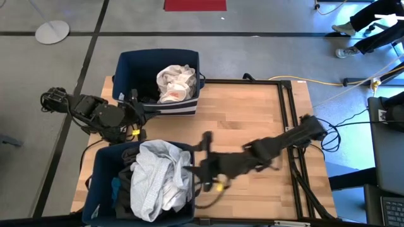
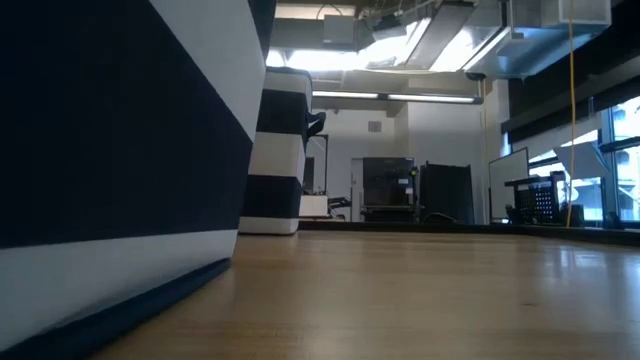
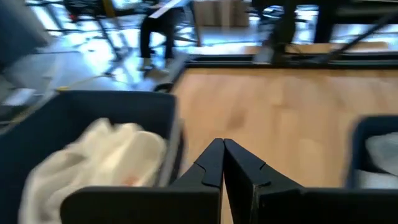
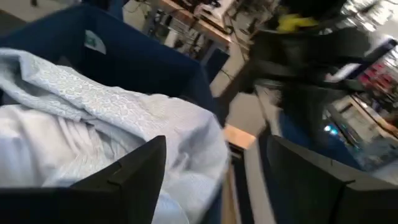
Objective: Sort clothes
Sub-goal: Adjust the bottom blue laundry bin
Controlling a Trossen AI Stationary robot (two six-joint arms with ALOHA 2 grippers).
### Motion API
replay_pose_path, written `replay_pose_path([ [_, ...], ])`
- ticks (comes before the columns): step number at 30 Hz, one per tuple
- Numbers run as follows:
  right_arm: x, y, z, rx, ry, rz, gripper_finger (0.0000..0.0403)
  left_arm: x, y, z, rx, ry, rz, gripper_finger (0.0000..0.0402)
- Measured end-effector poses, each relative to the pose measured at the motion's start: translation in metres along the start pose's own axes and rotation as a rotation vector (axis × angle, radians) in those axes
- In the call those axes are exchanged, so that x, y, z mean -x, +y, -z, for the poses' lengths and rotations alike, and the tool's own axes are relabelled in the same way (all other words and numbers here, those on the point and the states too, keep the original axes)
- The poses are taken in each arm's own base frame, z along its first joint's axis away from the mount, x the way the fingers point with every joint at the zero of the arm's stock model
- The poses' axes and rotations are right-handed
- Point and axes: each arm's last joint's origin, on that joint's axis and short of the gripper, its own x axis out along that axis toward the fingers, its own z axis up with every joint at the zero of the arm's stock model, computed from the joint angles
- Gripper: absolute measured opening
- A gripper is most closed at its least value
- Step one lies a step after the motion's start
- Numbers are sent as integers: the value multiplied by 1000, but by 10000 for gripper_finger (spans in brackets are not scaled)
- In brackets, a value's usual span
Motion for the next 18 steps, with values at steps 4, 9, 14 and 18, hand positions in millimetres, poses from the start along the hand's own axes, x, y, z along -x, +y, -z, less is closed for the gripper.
replay_pose_path([
  [4, 36, -11, -3, -59, 88, -32, 280, -4, -5, 4, 4, -14, 67, 0],
  [9, 78, -31, 3, -179, 200, -39, 280, -12, -10, 21, 4, -93, 124, 0],
  [14, 91, -22, 31, -206, 335, -8, 280, -21, -11, 44, 3, -178, 219, 0],
  [18, 106, -22, 51, -238, 353, 58, 280, -25, -3, 57, 26, -238, 256, 0],
])
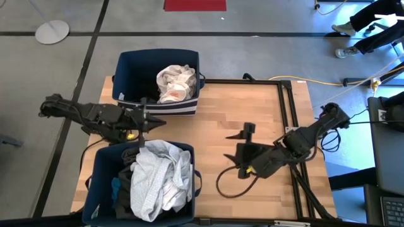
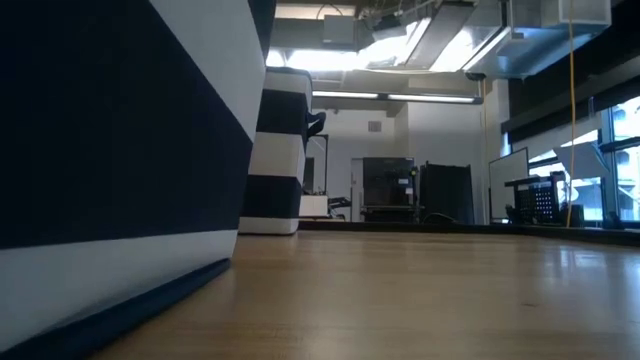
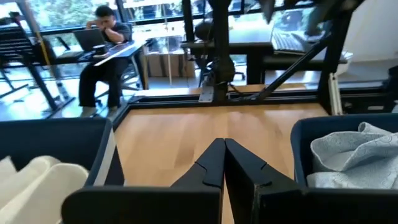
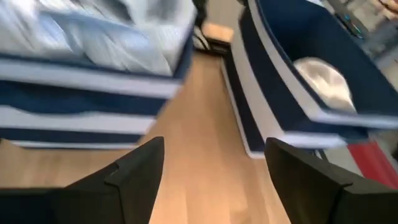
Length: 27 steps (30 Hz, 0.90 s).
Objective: Sort clothes
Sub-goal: Adjust the bottom blue laundry bin
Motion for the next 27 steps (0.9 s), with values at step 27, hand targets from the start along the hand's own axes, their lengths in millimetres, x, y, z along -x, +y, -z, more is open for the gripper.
replay_pose_path([
  [27, -32, 7, 97, -150, 16, -1, 280, -18, 18, 60, 49, -73, 121, 0],
])
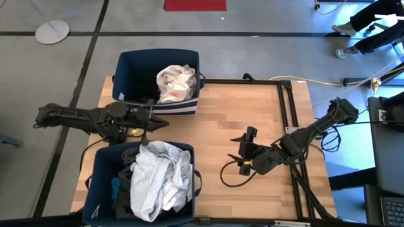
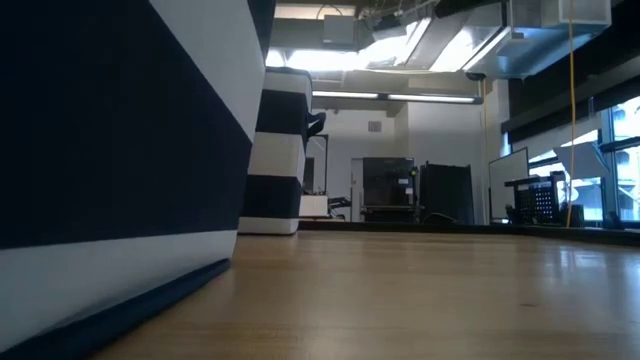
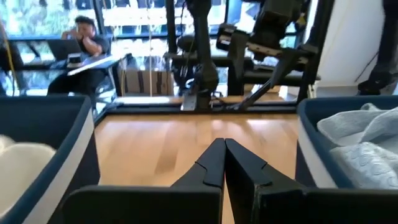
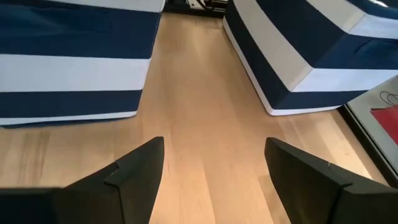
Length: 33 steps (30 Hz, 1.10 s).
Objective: Sort clothes
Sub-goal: Adjust the bottom blue laundry bin
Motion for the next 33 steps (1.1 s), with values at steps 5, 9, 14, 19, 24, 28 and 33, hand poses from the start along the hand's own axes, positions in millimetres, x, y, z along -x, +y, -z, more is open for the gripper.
replay_pose_path([
  [5, 0, 0, -1, -2, -8, -3, 280, 0, -2, 7, -1, 10, 4, 0],
  [9, 0, 0, -1, -1, -8, -3, 280, 1, 2, 7, 5, -11, -74, 0],
  [14, 0, 0, -1, -1, -8, -3, 280, 5, 4, -2, -194, -98, -113, 0],
  [19, 0, 0, -1, -1, -8, -3, 280, 6, 9, -2, -364, -59, -184, 0],
  [24, 0, 0, -1, 0, -8, -3, 280, 5, 15, 6, -440, 31, -220, 0],
  [28, 0, 0, -1, 0, -8, -3, 280, 6, 17, 2, -429, -17, -245, 0],
  [33, 0, 0, -1, -1, -9, -3, 280, 7, 15, -5, -396, -87, -242, 0],
])
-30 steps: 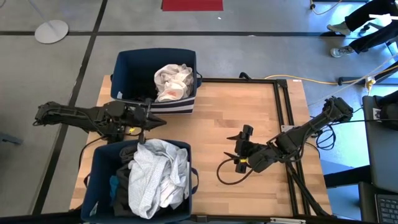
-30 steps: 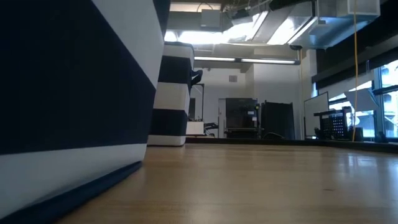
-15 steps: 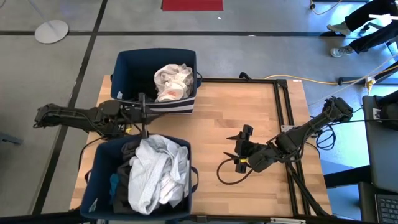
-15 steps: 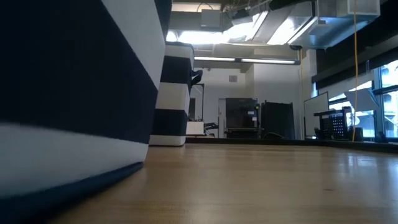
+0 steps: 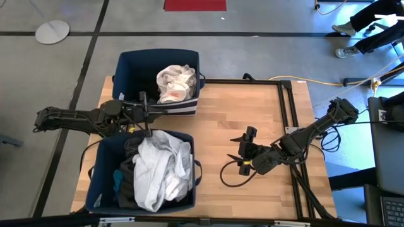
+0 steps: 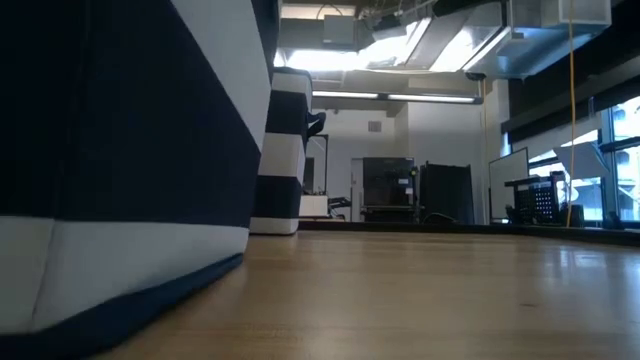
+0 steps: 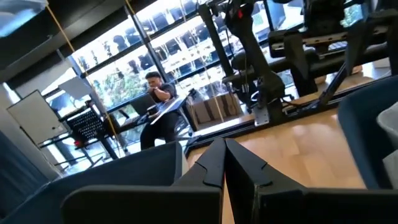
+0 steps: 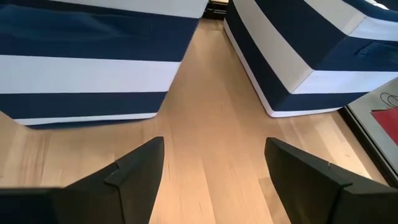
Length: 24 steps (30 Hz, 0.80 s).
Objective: Sort clothes
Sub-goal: Adjust the bottom blue laundry bin
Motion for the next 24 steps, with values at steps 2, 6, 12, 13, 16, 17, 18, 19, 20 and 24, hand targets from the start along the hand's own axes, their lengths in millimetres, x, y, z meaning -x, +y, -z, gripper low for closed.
replay_pose_path([
  [2, 0, 0, 0, 0, 0, 0, 280, 0, 0, -1, -10, -14, -7, 0],
  [6, 0, 0, 0, 0, 0, 0, 280, 2, 5, -4, -101, -19, -72, 0],
  [12, 0, 0, 0, 0, 0, 0, 280, 4, 13, 2, -136, 91, -232, 0],
  [13, 0, 0, 0, 0, 0, 0, 280, 3, 12, 3, -139, 103, -219, 0],
  [16, 0, 0, 0, 0, 0, 0, 280, 3, 8, 10, -152, 157, -149, 0],
  [17, 0, 0, 0, 1, 1, 0, 280, 3, 7, 11, -146, 166, -142, 0],
  [18, 0, 0, 0, 0, 0, 0, 280, 3, 7, 10, -132, 158, -148, 0],
  [19, 0, 0, 0, 0, 0, 0, 280, 3, 8, 8, -120, 133, -162, 0],
  [20, 0, 0, 0, 0, 0, 0, 280, 4, 10, 4, -107, 96, -178, 0],
  [24, 0, 0, 0, 0, 0, 1, 280, 8, 16, -19, -50, -60, -217, 0],
])
